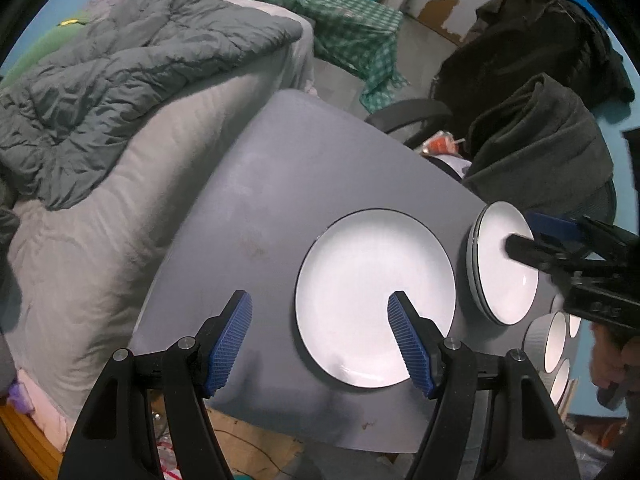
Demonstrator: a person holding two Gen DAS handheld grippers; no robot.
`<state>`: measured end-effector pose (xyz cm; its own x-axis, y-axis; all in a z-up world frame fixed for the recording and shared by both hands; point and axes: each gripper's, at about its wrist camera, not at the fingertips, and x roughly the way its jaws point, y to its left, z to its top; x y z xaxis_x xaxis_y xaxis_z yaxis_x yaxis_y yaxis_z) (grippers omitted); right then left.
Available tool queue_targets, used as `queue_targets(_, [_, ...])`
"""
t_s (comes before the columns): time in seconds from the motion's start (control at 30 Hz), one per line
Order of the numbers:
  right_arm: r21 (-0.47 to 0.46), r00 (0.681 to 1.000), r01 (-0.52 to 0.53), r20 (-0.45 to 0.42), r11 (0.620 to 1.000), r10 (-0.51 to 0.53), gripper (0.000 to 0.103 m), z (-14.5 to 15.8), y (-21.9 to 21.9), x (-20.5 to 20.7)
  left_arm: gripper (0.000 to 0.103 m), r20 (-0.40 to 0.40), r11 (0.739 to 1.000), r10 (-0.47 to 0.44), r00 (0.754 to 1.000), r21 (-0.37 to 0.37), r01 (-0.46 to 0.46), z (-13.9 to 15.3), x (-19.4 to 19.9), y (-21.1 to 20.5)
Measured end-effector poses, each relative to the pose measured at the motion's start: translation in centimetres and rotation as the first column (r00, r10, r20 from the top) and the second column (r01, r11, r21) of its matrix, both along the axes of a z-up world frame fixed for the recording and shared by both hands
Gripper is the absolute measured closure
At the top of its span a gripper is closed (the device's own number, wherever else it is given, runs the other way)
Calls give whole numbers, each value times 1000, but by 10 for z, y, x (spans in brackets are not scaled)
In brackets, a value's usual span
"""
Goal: Organize plates and bowls
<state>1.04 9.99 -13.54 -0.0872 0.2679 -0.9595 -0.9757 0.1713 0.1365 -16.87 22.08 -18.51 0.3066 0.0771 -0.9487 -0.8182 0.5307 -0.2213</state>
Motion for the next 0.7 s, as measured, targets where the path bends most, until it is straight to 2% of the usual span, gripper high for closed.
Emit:
queue_targets(0.13, [-49, 999, -20, -44, 999, 18, 38, -34, 12, -5, 31, -2, 999, 20, 1000, -34, -20, -21, -1, 5])
queue_targets(0.33, [-100, 991, 18, -133, 995, -31, 38, -68, 18, 3, 31, -13, 999, 18, 1000, -49, -18, -44, 2, 6])
queue_targets(0.5, [-123, 987, 43, -149, 992, -61, 38, -84, 22, 7, 31, -14, 998, 12, 1000, -63, -13, -59, 8, 6])
queue_targets(0.7, [-156, 989, 34, -134, 987, -55, 40, -99, 24, 5, 31, -16, 993, 26, 1000, -114, -27, -76, 10, 10])
